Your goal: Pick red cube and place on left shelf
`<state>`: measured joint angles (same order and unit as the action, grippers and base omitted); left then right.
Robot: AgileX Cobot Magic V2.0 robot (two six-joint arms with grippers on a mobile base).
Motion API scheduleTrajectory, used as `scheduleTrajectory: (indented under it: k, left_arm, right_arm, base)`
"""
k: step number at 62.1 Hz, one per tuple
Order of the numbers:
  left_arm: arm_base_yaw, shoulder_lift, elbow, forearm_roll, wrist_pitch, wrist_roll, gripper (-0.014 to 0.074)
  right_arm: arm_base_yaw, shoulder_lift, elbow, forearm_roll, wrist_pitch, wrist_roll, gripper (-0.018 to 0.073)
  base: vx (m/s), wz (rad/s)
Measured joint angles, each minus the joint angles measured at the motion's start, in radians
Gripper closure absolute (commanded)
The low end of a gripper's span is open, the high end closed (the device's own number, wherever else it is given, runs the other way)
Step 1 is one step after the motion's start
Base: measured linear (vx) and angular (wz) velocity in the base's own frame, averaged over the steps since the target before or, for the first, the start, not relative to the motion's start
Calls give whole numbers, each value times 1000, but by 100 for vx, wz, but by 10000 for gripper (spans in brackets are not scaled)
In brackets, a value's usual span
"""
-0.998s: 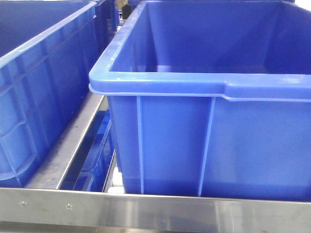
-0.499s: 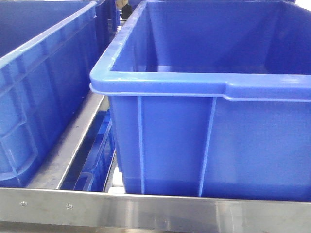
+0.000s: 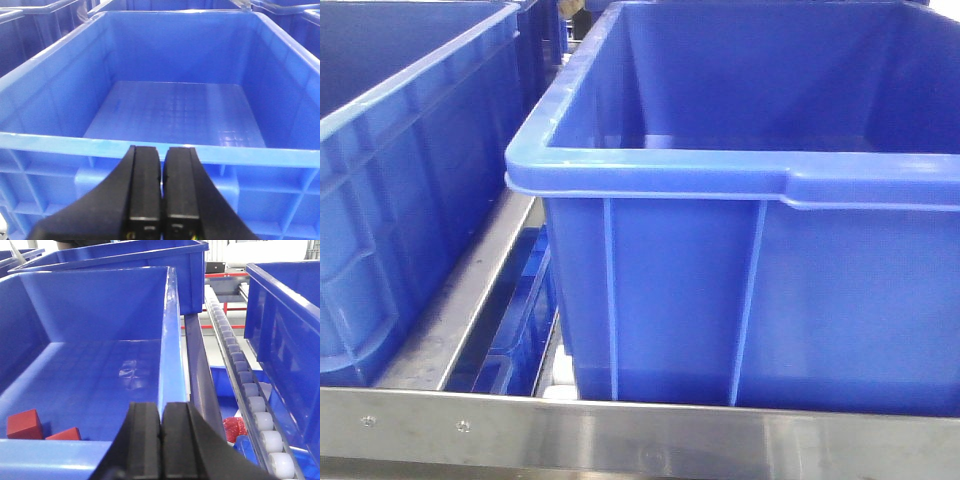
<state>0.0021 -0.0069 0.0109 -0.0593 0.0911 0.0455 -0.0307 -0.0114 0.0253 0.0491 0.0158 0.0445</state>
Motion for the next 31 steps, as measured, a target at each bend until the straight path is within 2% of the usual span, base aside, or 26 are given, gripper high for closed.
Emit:
scheduleTrajectory:
  k: [31]
  left_arm:
    - [0,0,0,0,0,0,506]
  right_arm:
    - [0,0,0,0,-2,0,512]
  base:
    - [0,0]
